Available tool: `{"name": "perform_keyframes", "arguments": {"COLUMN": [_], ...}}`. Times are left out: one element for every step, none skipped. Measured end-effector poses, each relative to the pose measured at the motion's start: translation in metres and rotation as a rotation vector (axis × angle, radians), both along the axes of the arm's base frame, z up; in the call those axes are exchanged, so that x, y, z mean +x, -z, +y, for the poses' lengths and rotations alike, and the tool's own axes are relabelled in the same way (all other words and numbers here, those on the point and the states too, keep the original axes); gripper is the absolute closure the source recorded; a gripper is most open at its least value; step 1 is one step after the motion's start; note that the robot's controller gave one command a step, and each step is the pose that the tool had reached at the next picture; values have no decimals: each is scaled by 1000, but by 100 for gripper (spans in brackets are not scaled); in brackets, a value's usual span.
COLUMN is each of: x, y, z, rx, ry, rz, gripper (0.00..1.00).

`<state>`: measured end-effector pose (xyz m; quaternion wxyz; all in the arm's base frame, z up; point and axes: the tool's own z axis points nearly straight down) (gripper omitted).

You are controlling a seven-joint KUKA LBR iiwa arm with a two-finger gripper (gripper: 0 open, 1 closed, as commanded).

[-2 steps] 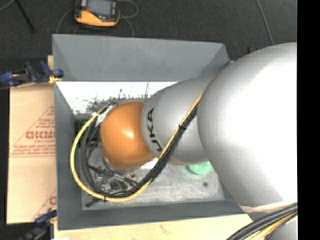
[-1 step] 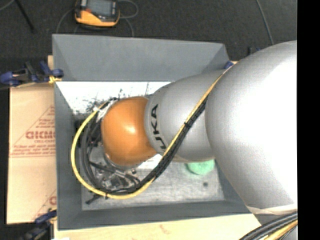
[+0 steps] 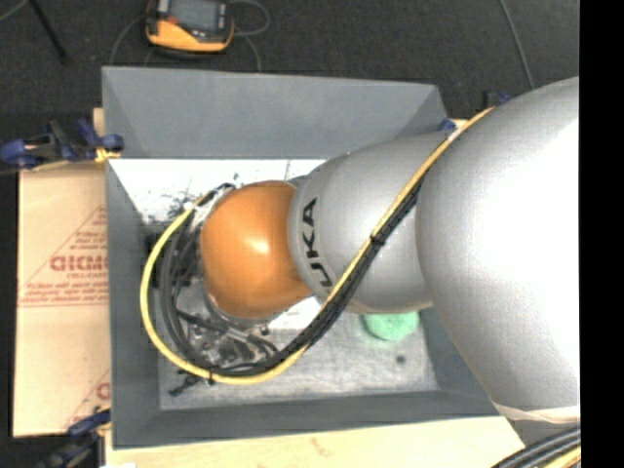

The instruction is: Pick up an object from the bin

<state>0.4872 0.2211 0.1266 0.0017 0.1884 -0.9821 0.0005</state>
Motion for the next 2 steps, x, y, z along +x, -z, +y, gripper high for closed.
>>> {"name": "perform_keyframes", "arguments": {"x": [1,2], "y": [-20,-31], "z": [0,0], "rx": [2,4], "ry": [1,1], "rz": [-4,-9], "gripper": [100,100]}}
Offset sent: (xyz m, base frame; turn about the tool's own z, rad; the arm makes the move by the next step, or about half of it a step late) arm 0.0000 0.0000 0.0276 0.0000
